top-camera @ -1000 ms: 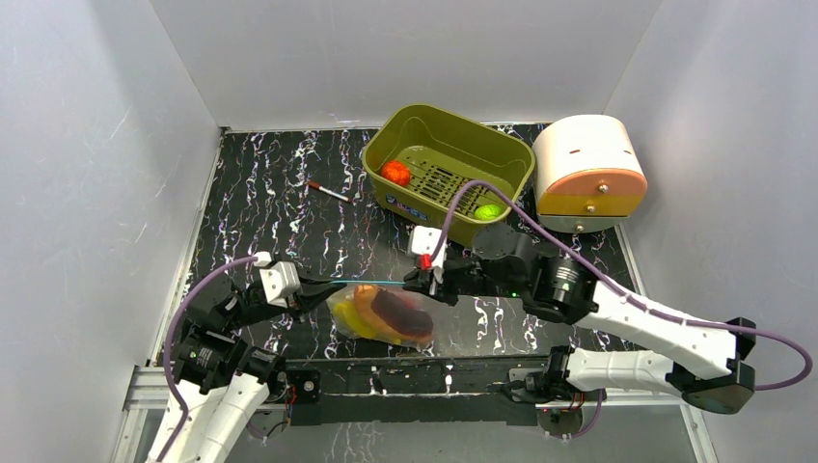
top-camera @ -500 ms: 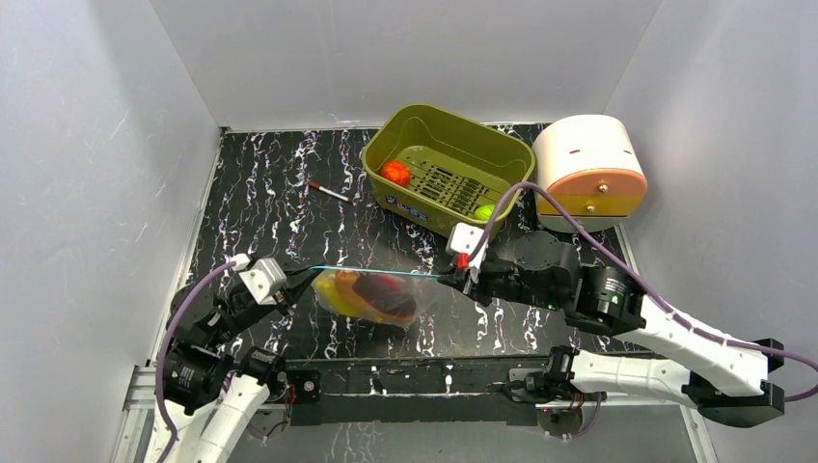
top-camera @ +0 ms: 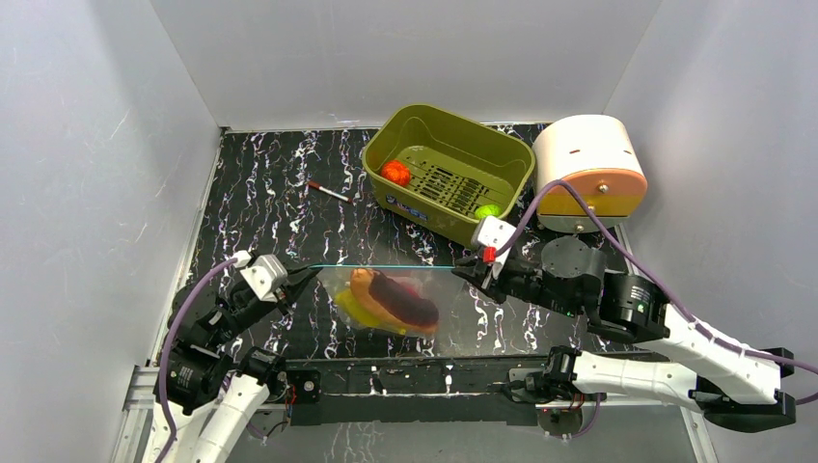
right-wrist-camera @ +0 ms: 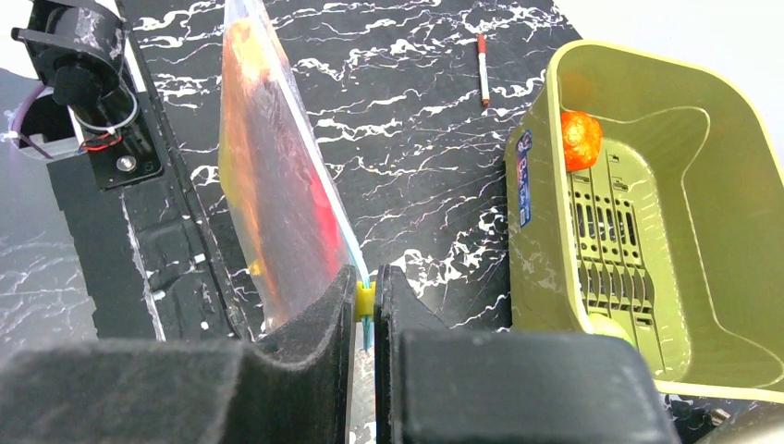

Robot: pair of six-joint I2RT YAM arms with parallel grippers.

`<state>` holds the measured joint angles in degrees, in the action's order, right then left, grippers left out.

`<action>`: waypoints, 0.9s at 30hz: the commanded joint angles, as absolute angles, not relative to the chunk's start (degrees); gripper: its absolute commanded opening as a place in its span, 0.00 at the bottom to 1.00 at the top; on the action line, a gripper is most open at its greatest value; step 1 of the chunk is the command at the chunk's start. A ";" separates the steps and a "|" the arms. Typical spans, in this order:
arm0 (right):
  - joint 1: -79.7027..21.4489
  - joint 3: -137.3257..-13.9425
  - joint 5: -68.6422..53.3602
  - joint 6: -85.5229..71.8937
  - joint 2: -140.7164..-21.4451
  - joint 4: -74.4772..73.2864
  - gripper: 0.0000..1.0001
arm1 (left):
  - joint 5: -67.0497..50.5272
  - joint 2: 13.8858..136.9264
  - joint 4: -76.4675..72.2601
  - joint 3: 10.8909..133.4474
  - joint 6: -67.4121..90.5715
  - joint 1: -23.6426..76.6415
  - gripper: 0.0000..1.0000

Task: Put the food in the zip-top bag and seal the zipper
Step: Zip the zipper food storage bag at the center of the board, then place the zipper food storage bag at the center of the board.

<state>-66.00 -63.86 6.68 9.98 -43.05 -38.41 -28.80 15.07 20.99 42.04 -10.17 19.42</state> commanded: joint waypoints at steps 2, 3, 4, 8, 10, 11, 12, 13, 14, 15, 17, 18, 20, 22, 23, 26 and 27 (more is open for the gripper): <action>-65.04 -63.81 8.70 11.50 -41.62 -40.88 0.00 | -28.34 17.26 19.43 44.76 -8.90 18.37 0.00; -65.04 -63.69 7.44 11.70 -42.28 -40.00 0.00 | -28.03 18.21 19.61 44.80 -8.00 18.38 0.00; -65.03 -63.64 6.46 11.93 -42.77 -39.09 0.00 | -27.39 19.06 20.04 44.96 -7.15 18.39 0.00; -65.04 -63.55 6.78 12.59 -45.02 -38.14 0.00 | -27.71 20.52 20.47 43.83 -4.48 18.43 0.00; -65.04 -63.19 8.01 12.59 -46.02 -38.02 0.00 | -28.18 19.93 20.41 42.63 -3.66 18.40 0.00; -65.02 -62.93 7.84 12.67 -46.39 -37.48 0.00 | -28.21 19.50 20.39 42.13 -3.03 18.37 0.00; -65.04 -62.67 7.48 12.65 -46.67 -36.60 0.00 | -28.15 18.97 20.37 41.65 -2.53 18.41 0.00; -65.04 -62.47 7.13 12.66 -46.98 -35.57 0.00 | -27.82 18.55 20.45 41.51 -2.07 18.42 0.00; -65.04 -62.48 6.73 12.60 -47.46 -34.54 0.00 | -27.52 18.39 20.73 41.43 -1.53 18.39 0.00; -65.00 -62.72 6.07 12.99 -47.97 -33.90 0.00 | -26.98 18.40 21.32 41.70 -1.09 18.37 0.00; -65.04 -65.00 4.63 14.55 -49.56 -35.91 0.00 | -27.51 19.14 24.42 43.51 -0.78 18.37 0.00; -65.04 -66.40 3.60 15.41 -50.36 -37.84 0.00 | -28.16 19.44 26.03 44.57 -0.85 18.37 0.00; -65.00 -68.96 1.43 16.74 -51.71 -40.92 0.00 | -29.32 19.27 29.06 47.03 -1.29 18.39 0.00; -65.04 -69.90 -1.79 17.71 -51.95 -41.31 0.00 | -29.93 17.84 30.82 48.72 -1.64 18.38 0.00; -65.04 -70.02 -3.01 18.14 -51.82 -40.96 0.00 | -30.40 16.63 30.44 48.77 -1.40 18.44 0.00; -65.04 -70.75 -0.62 19.80 -52.20 -39.49 0.00 | -30.55 15.15 28.52 47.94 1.90 18.37 0.00; -65.04 -70.97 0.61 21.65 -52.65 -38.50 0.00 | -30.33 15.62 27.88 47.55 3.06 18.41 0.00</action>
<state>-65.12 -67.09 0.21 16.86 -52.86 -42.72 -28.60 16.56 29.85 46.19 -1.21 18.55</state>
